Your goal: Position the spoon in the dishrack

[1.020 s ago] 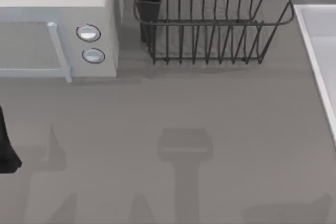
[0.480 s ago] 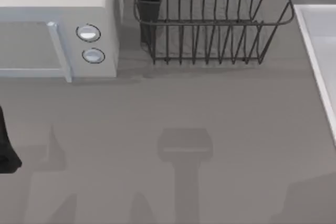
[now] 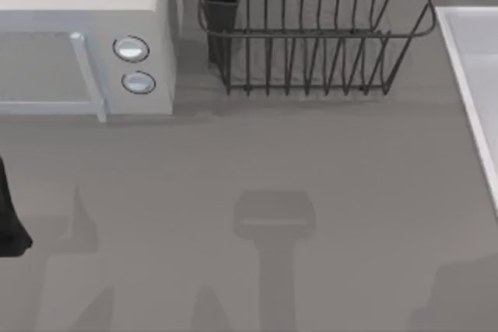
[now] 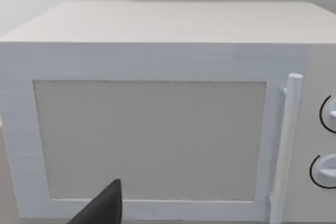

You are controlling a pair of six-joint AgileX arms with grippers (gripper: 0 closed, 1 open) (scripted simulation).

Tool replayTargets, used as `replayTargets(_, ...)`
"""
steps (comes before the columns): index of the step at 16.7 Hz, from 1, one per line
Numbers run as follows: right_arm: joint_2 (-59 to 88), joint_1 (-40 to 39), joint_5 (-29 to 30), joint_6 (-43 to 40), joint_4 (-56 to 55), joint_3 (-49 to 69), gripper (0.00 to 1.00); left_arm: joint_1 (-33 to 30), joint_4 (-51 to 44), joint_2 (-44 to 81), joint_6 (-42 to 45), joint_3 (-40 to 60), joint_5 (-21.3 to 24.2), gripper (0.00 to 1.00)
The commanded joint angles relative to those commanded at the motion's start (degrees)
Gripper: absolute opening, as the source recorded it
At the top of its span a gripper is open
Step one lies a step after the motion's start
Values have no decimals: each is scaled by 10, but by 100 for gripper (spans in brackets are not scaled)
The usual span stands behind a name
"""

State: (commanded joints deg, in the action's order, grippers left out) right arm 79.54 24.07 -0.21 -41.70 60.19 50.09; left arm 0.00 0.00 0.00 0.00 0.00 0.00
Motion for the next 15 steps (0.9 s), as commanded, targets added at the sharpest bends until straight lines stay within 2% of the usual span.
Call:
replayTargets(3, 20, 0, 0, 2, -40, -23, 100, 0, 0, 0, 0, 0, 0, 100)
replayTargets(10, 115, -1, 0, 4, -245, -128, 100, 0, 0, 0, 0, 0, 0, 100)
replayTargets(15, 129, -1, 0, 4, -269, -142, 100, 0, 0, 0, 0, 0, 0, 100)
